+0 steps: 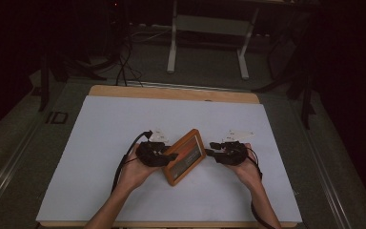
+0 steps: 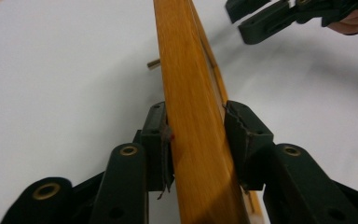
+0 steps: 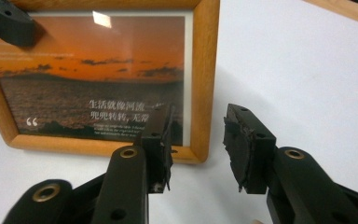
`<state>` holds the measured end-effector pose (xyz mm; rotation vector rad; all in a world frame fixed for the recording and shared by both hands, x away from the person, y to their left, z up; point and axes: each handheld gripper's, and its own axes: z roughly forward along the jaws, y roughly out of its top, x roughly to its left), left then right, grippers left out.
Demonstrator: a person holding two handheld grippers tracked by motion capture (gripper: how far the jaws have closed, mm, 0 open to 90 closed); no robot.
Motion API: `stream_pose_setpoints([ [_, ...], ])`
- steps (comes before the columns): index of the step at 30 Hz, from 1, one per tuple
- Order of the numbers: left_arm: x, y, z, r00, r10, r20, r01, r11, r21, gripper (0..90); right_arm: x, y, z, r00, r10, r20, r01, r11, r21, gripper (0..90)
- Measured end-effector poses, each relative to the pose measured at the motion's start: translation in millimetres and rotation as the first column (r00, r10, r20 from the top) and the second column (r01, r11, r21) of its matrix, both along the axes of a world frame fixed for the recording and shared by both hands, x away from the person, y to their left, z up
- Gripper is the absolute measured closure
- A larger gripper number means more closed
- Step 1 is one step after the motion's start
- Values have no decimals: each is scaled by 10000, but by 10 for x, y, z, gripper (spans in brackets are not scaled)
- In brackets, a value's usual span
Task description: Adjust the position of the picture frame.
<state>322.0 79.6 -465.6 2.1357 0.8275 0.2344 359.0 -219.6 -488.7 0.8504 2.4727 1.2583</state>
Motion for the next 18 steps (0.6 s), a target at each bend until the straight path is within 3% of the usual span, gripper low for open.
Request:
stream_pose_setpoints([
  [6, -2, 211, -71, 9981, 510, -349, -518, 9984, -234, 592, -10, 62, -38, 9998, 124, -159, -126, 9999, -107, 597],
  [15, 109, 464, -308, 9851, 763, -1542, -1006, 9825, -1566, 575, -30, 167, -106, 9982, 411, -444, -424, 9987, -297, 566],
  [18, 119, 485, -325, 9844, 733, -1600, -996, 9816, -1630, 572, -44, 182, -129, 9974, 434, -571, -455, 9984, -351, 558],
])
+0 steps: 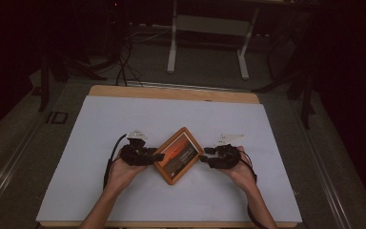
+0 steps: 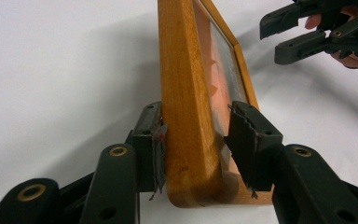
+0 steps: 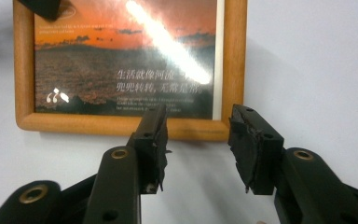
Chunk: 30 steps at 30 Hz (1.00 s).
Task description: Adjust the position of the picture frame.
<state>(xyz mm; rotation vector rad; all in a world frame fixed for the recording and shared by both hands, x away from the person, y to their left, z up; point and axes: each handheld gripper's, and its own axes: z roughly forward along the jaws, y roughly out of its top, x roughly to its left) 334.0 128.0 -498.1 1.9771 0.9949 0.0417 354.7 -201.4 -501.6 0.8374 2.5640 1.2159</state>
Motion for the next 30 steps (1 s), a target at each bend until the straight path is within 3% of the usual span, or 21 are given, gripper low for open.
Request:
stream_pose_setpoints([
  [9, 20, 49, -79, 9999, 12, -122, -10, 9999, 118, 531, -41, 58, -52, 9998, 152, -99, -156, 9991, -392, 558],
  [16, 28, 100, -183, 9997, 105, -223, -103, 9999, 55, 484, -51, 118, -105, 9996, 94, -256, -112, 9974, -716, 647],
  [18, 13, 106, -194, 9993, 342, 132, -350, 9972, 662, 469, -56, 167, -131, 9994, 129, -308, -155, 9961, -871, 678],
  [20, 12, 126, -206, 9988, 442, 227, -459, 9955, 826, 468, -57, 199, -140, 9995, 138, -284, -164, 9956, -918, 712],
  [23, 1, 188, -206, 9991, 344, 242, -355, 9981, 504, 506, -59, 240, -144, 9997, 60, -249, -84, 9954, -949, 751],
  [25, -13, 199, -208, 9989, 389, 280, -403, 9978, 531, 511, -58, 252, -144, 9998, 50, -203, -69, 9952, -972, 780],
  [27, -18, 221, -218, 9986, 406, 342, -423, 9978, 511, 554, -63, 299, -143, 9999, -94, -86, 85, 9949, -1005, 896],
  [30, -28, 254, -226, 9977, 488, 469, -515, 9970, 580, 675, -63, 332, -149, 9998, -199, -58, 191, 9931, -1156, 900],
])
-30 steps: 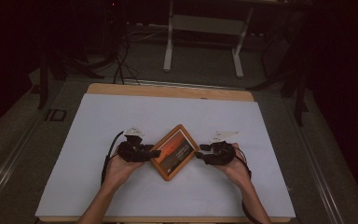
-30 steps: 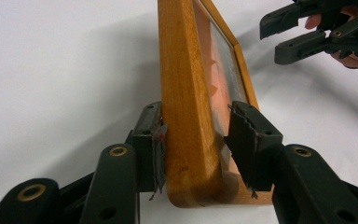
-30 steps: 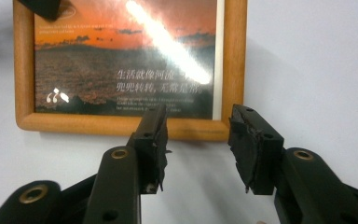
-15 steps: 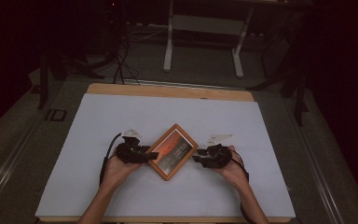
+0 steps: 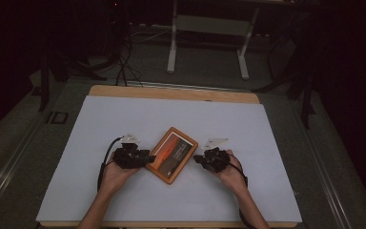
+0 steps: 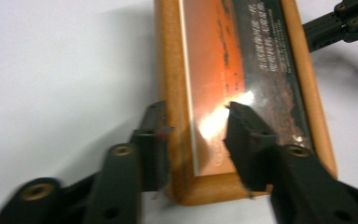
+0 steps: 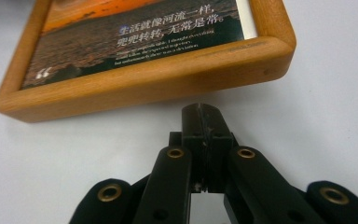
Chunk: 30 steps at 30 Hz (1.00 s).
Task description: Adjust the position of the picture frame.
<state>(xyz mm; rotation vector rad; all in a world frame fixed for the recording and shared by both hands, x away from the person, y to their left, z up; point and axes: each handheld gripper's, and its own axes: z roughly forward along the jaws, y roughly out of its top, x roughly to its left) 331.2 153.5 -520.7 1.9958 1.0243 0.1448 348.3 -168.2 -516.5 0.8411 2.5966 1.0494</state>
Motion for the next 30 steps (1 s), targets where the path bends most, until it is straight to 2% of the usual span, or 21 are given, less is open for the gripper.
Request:
stream_pose_setpoints([
  [1, -6, 29, -11, 10000, 93, 31, -93, 9999, 93, 675, -2, 19, -5, 10000, 29, -12, -29, 10000, -82, 900],
  [2, -10, 40, -13, 9999, 100, 64, -100, 9999, 136, 774, 3, 73, -25, 10000, -37, 7, 38, 9995, -327, 900],
  [5, -29, 71, -10, 9993, 261, 278, -265, 9995, 143, 844, 7, 102, -32, 10000, -87, -36, 86, 9993, -360, 900],
  [8, -41, 118, 8, 9962, 683, 546, -696, 9973, 223, 883, 5, 140, -36, 9999, -102, -50, 100, 9991, -419, 900],
  [10, -40, 114, -7, 9944, 885, 576, -932, 9919, 858, 888, -6, 157, -44, 9999, -108, -47, 106, 9989, -458, 900],
  [12, -46, 73, -32, 9966, 626, 528, -690, 9894, 1275, 888, -8, 164, -48, 9999, -120, -63, 117, 9989, -457, 900],
  [13, -46, 73, -32, 9966, 626, 528, -690, 9894, 1275, 888, -8, 164, -48, 9999, -120, -63, 117, 9989, -457, 900],
  [14, -53, 9, -49, 9976, 427, 536, -512, 9847, 1668, 890, -7, 176, -48, 9998, -176, -97, 170, 9984, -538, 900],
  [16, -51, -14, -53, 9976, 430, 550, -524, 9819, 1820, 892, 3, 184, -51, 9997, -248, -67, 244, 9979, -593, 900],
  [19, -50, -19, -65, 9993, 206, 311, -251, 9879, 1528, 893, 19, 184, -60, 9989, -455, -124, 446, 9970, -635, 900],
  [22, -91, -76, -52, 9995, -149, 291, 100, 9867, 1624, 892, 43, 169, -71, 9976, -663, -201, 649, 9958, -648, 900],
  [26, -137, -131, -50, 9991, -334, 247, 295, 9891, 1441, 893, 81, 135, -82, 9936, -1084, -325, 1061, 9922, -651, 900],
  [28, -164, -157, -50, 9988, -431, 239, 393, 9891, 1421, 893, 90, 127, -81, 9934, -1114, -271, 1094, 9917, -674, 900],
  [30, -190, -179, -46, 9984, -512, 235, 475, 9891, 1393, 893, 119, 118, -67, 9901, -1390, -209, 1368, 9872, -825, 900],
])
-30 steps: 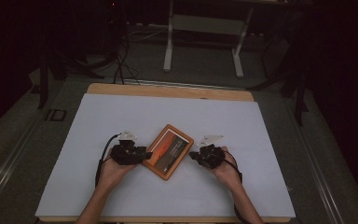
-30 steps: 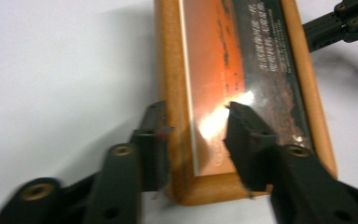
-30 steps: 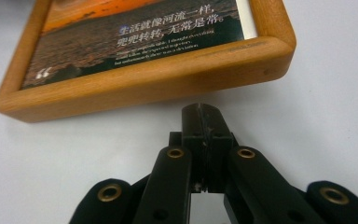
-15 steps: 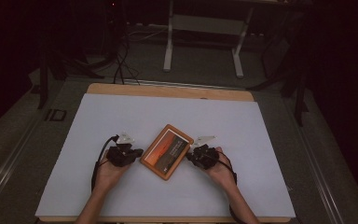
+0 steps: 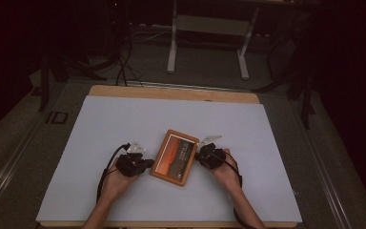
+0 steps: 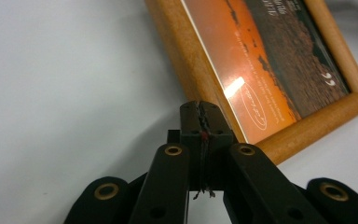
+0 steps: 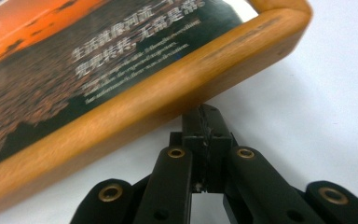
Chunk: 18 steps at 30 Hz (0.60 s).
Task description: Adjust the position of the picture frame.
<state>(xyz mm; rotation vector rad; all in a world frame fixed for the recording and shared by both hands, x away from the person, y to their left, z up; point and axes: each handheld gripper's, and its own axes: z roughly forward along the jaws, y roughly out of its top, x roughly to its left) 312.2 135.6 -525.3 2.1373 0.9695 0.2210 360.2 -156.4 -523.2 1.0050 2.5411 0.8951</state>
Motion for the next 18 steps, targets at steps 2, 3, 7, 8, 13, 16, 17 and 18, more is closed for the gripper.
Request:
stream_pose_setpoints([
  [2, -22, -19, 4, 10000, -22, -8, 22, 10000, -36, 893, 5, 3, 2, 10000, -54, 47, 54, 10000, -51, 900],
  [3, -31, -26, 6, 10000, -18, -4, 18, 10000, -74, 893, 22, 10, 13, 9998, -145, 110, 148, 9997, -197, 900],
  [7, -58, -54, 9, 10000, -74, 23, 74, 9998, -192, 893, 42, 11, 21, 9996, -259, 109, 262, 9994, -232, 900],
  [8, -63, -64, 8, 10000, -69, 10, 70, 9996, -269, 894, 52, 8, 23, 9995, -283, 122, 286, 9993, -232, 900],
  [13, -77, -114, 20, 9997, -252, 21, 252, 9987, -435, 893, 99, -13, 19, 9984, -548, 98, 550, 9983, -188, 900],
  [16, -88, -139, 22, 9994, -351, 23, 351, 9984, -439, 893, 114, -23, 14, 9983, -574, 70, 575, 9982, -141, 900],
  [17, -88, -143, 22, 9992, -395, -19, 394, 9980, -489, 893, 121, -28, 14, 9982, -599, 43, 600, 9981, -130, 900],
  [18, -89, -143, 23, 9987, -501, -70, 494, 9961, -737, 893, 125, -30, 14, 9981, -616, 55, 616, 9980, -139, 900],
])
